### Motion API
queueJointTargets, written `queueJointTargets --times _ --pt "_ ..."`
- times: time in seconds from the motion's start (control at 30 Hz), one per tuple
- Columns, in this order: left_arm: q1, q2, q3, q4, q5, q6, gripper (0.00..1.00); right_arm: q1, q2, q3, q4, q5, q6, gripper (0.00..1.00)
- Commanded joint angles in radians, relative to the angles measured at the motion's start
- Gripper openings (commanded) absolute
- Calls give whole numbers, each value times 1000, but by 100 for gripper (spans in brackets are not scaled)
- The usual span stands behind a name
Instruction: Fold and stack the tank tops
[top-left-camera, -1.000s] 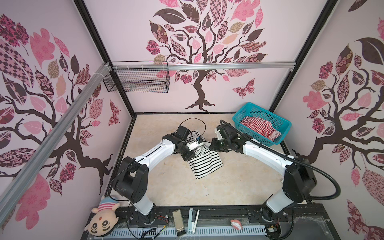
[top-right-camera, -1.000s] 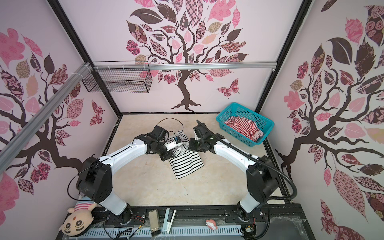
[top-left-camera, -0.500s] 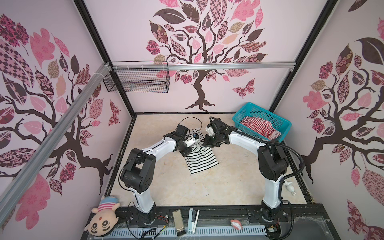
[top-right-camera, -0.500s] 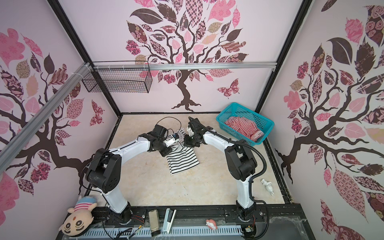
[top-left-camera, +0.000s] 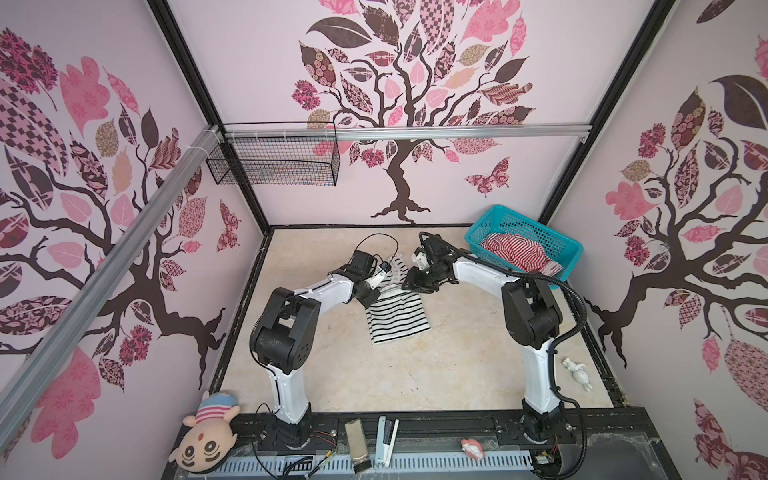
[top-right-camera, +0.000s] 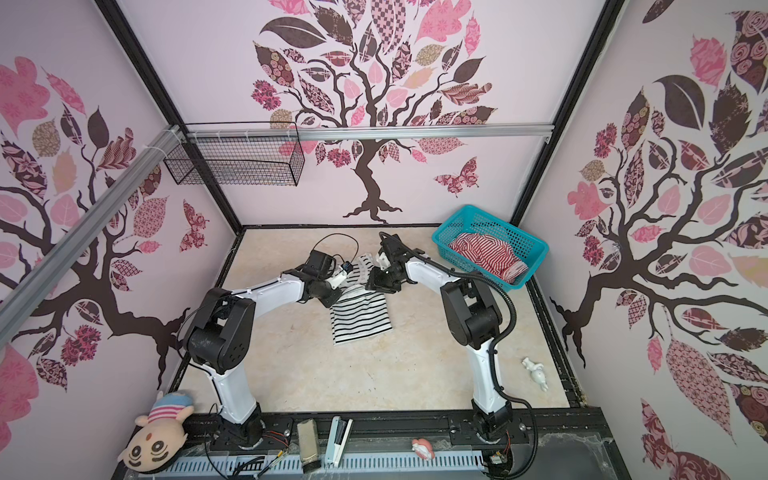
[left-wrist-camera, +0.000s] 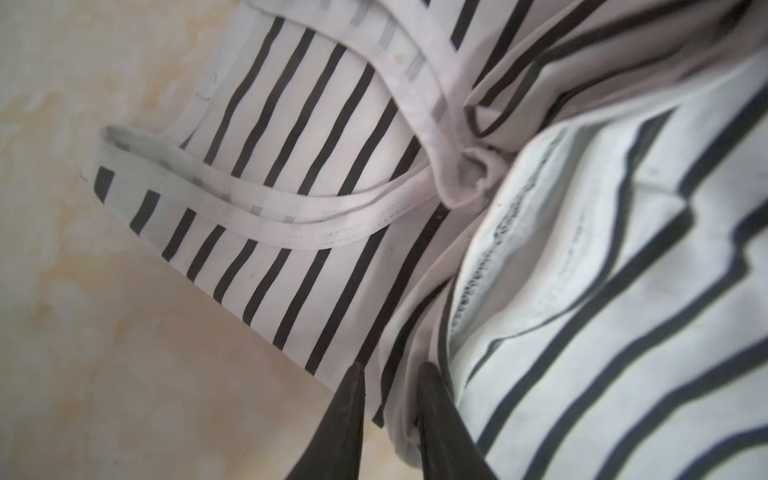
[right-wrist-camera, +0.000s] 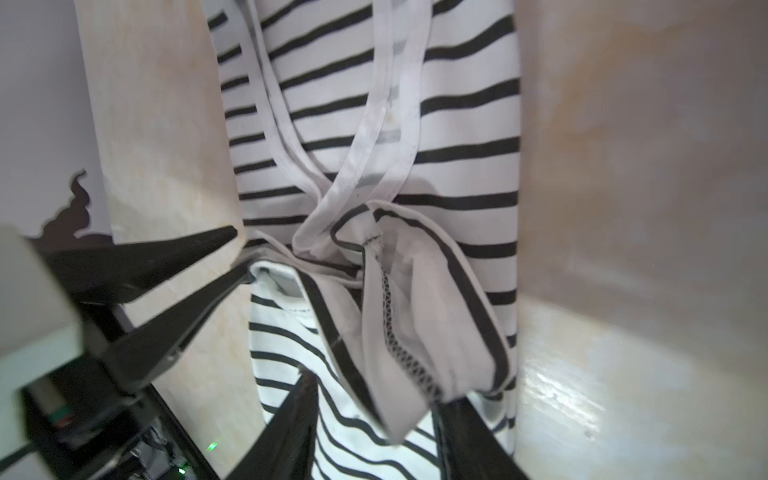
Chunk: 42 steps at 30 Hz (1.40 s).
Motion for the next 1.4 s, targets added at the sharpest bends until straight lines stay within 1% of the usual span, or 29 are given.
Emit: queueJointTargets --times 0.0,0.1,0.17,0.2,0.27,0.33,0.4,0.43,0.53,0.63,0.73,0.8,0.87,0.9,0.97,1.03,1.07,1.13,1.2,1.3,1.37 --pt "30 -24 49 54 -91 -72 27 -9 -60 38 -26 1 -27 55" --pt "40 -100 5 73 -106 -95 27 -9 -142 -35 2 21 -12 55" --pt "39 -161 -38 82 -84 -101 27 -9 -185 -106 44 8 10 52" --pt "38 -192 -59 83 -63 -104 27 -7 -200 -143 68 1 19 48" --pt "38 -237 -83 66 14 -109 27 -7 -208 -192 100 -1 28 37" --pt "38 -256 -96 48 114 -106 27 -9 -186 -197 101 10 28 24" --pt "37 -243 -92 30 197 -104 27 -9 -158 -183 108 -3 32 16" --pt "35 -227 -80 10 228 -99 27 -8 -143 -173 115 -6 37 13" --pt "35 -160 -35 -31 294 -78 26 -8 -76 -112 94 7 34 10" --pt "36 -68 26 -61 304 -54 24 -9 -8 -45 67 26 28 9" --pt "41 2 83 -94 281 -43 23 -9 59 15 42 42 24 9" --pt "41 23 98 -99 254 -40 23 -9 102 49 27 46 23 9" --pt "41 39 108 -99 207 -49 23 -9 142 82 11 49 25 10" --pt "41 47 113 -99 162 -59 23 -8 159 95 4 50 26 11" --pt "40 70 132 -119 75 -69 23 -9 181 105 2 47 29 19" --pt "40 107 167 -174 -10 -72 22 -9 191 106 0 37 31 32" --pt "40 121 181 -198 -29 -70 22 -9 190 103 2 30 32 36" --pt "40 147 197 -241 -62 -63 22 -8 177 95 6 17 30 43" --pt "39 159 203 -269 -72 -60 22 -9 142 80 19 5 26 47" --pt "38 161 195 -274 -85 -60 22 -9 46 32 58 -26 32 51" --pt "38 158 189 -267 -112 -60 22 -9 -31 -7 75 -27 42 53"
